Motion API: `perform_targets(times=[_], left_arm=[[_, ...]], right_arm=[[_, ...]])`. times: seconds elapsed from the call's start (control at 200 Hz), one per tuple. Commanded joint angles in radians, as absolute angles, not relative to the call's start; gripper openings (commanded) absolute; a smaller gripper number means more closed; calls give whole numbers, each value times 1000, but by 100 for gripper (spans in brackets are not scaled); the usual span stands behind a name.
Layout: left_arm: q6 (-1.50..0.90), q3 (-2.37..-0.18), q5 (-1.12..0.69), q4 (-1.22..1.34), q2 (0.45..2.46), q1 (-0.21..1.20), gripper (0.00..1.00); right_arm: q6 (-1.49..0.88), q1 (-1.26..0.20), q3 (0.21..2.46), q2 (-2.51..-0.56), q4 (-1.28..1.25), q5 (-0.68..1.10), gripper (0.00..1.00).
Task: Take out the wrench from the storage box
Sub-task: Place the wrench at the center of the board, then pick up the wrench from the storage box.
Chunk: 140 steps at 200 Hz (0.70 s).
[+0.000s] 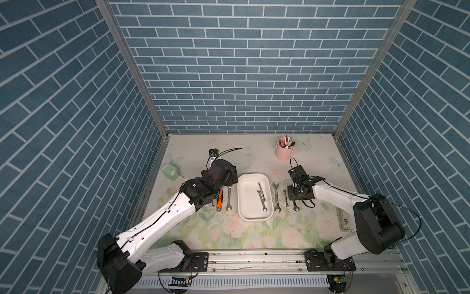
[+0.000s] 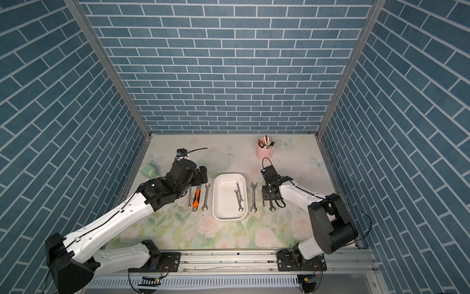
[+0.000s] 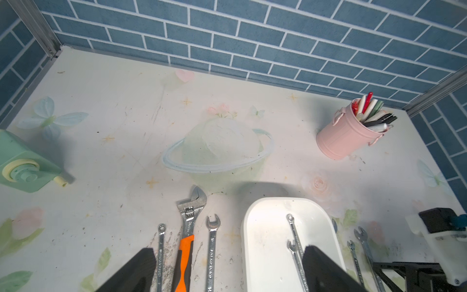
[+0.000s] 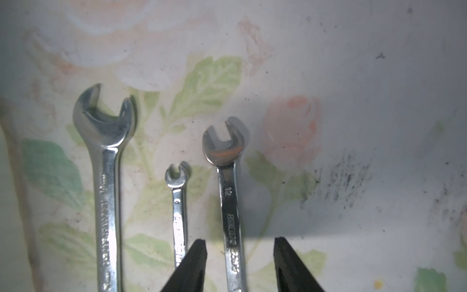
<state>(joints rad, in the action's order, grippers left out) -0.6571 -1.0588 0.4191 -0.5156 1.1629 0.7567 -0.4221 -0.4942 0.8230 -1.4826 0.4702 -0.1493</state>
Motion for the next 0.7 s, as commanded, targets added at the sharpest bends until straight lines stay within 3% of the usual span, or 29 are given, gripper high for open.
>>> perform_targets(times=[0.0,0.32,0.695], left_arm=[[-706,-1089,435,-512,1196,797,96],[-827,-1149,432,-499,1387,911,86],[-885,-1211,384,-503,1667,940,85]], right_arm=[[-450,-489,861,-1419,563,-142,51],[-497,-489,864,-1258,662,-117,58],[-505,-489,824,-1176,692,-118,60]])
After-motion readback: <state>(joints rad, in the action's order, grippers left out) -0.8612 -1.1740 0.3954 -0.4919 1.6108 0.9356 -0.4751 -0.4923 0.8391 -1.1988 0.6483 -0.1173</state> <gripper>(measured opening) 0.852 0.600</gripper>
